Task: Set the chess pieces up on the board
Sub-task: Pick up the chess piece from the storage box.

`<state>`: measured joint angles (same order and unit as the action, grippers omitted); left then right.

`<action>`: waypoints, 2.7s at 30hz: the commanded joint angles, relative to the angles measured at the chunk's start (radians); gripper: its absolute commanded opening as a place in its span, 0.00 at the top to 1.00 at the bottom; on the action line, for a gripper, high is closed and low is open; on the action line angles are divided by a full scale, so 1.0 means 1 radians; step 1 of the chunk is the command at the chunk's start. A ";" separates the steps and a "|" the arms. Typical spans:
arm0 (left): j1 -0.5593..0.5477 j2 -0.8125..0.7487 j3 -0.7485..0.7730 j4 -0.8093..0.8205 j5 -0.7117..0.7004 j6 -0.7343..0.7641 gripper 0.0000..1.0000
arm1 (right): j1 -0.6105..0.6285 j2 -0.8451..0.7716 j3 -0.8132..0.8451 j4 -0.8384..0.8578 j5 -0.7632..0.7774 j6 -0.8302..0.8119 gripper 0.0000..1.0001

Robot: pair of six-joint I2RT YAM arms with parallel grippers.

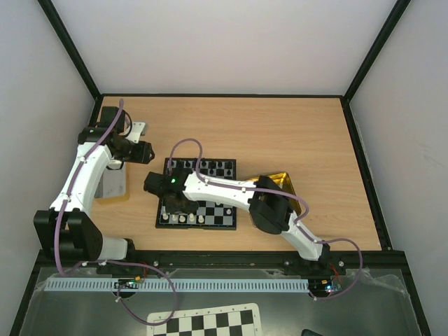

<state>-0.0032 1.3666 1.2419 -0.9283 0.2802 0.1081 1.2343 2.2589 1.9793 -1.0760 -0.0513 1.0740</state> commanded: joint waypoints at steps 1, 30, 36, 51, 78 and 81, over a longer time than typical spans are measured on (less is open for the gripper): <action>0.000 0.003 0.000 -0.015 0.006 0.005 0.44 | -0.060 -0.063 0.057 -0.075 0.105 0.006 0.75; -0.035 0.154 0.146 -0.080 -0.087 0.032 0.43 | -0.666 -0.942 -0.971 0.113 0.009 -0.285 0.71; -0.062 0.184 0.201 -0.064 -0.072 0.011 0.43 | -0.674 -0.916 -1.001 0.167 -0.038 -0.252 0.72; -0.083 0.201 0.216 -0.063 -0.032 0.001 0.43 | -0.757 -0.811 -1.031 0.233 -0.096 -0.285 0.70; -0.093 0.165 0.175 -0.049 -0.079 -0.007 0.43 | -0.828 -0.741 -1.048 0.269 -0.110 -0.373 0.74; -0.093 0.167 0.177 -0.050 -0.081 -0.006 0.43 | -0.828 -0.737 -1.053 0.272 -0.116 -0.374 0.75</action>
<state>-0.0925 1.5566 1.4269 -0.9779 0.2081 0.1070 0.4114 1.5078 0.9440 -0.8074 -0.1638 0.7162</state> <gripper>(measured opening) 0.569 0.259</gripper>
